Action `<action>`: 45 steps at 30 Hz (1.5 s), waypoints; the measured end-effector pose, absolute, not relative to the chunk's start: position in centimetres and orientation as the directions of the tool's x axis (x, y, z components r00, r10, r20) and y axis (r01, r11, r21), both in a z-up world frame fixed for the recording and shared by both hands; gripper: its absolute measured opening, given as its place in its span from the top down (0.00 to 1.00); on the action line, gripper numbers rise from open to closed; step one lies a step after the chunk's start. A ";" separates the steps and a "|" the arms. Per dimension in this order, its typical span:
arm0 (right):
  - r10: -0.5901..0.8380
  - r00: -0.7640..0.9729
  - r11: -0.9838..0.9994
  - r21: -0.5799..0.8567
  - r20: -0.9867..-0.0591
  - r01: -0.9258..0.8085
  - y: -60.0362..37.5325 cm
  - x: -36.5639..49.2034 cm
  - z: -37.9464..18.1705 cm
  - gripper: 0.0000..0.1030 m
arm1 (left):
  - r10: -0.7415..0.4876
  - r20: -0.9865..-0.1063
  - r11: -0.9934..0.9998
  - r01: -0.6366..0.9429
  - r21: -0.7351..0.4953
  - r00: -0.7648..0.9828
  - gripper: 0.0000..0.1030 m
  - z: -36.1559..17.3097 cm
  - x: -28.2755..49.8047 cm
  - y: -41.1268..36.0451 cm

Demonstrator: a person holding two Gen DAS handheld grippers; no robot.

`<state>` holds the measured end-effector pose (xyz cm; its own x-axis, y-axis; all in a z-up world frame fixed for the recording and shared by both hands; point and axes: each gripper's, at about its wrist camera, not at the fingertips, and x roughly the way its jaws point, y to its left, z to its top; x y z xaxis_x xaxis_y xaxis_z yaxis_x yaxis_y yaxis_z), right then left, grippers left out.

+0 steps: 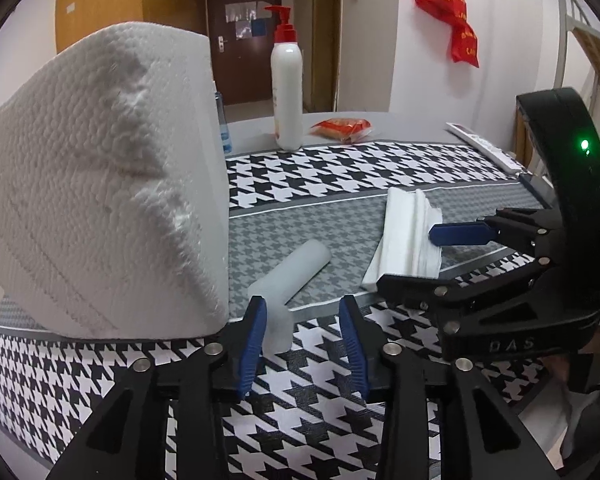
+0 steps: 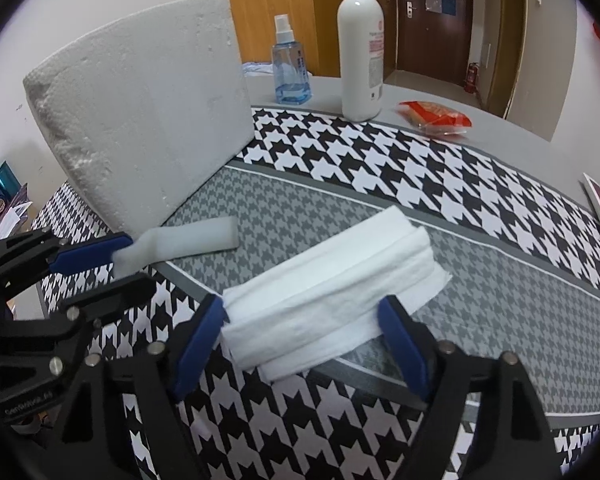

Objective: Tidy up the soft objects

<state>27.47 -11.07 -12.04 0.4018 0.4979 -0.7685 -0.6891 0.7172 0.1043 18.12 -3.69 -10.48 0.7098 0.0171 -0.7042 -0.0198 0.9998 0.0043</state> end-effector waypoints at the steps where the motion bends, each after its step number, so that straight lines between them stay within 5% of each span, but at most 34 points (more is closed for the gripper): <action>1: 0.498 0.402 0.717 0.104 -0.769 -0.689 -11.0 27.5 -12.0 0.24 | 0.026 -0.707 1.000 -0.028 0.008 0.707 0.61 -10.5 18.1 -3.6; 17: 0.496 0.421 0.733 0.106 -0.759 -0.672 -12.0 27.5 -11.9 0.75 | 0.066 -0.728 0.997 -0.080 0.015 0.682 0.59 -11.5 17.9 -2.6; 22: 0.500 0.425 0.735 0.109 -0.755 -0.669 -12.4 27.2 -11.7 0.77 | 0.096 -0.730 0.994 -0.105 0.033 0.676 0.79 -11.8 18.6 -2.3; 31: 0.507 0.435 0.735 0.109 -0.744 -0.670 -13.0 26.6 -11.1 0.77 | 0.093 -0.745 0.996 -0.061 0.070 0.661 0.79 -11.8 18.7 -1.9; 38: 0.511 0.443 0.738 0.112 -0.737 -0.666 -13.0 26.5 -10.8 0.77 | 0.044 -0.760 0.999 -0.025 0.036 0.649 0.70 -12.2 18.9 -1.5; 45: 0.513 0.453 0.744 0.115 -0.729 -0.658 -13.4 26.2 -10.6 0.77 | 0.059 -0.733 0.998 -0.027 0.056 0.677 0.85 -12.1 18.3 -1.8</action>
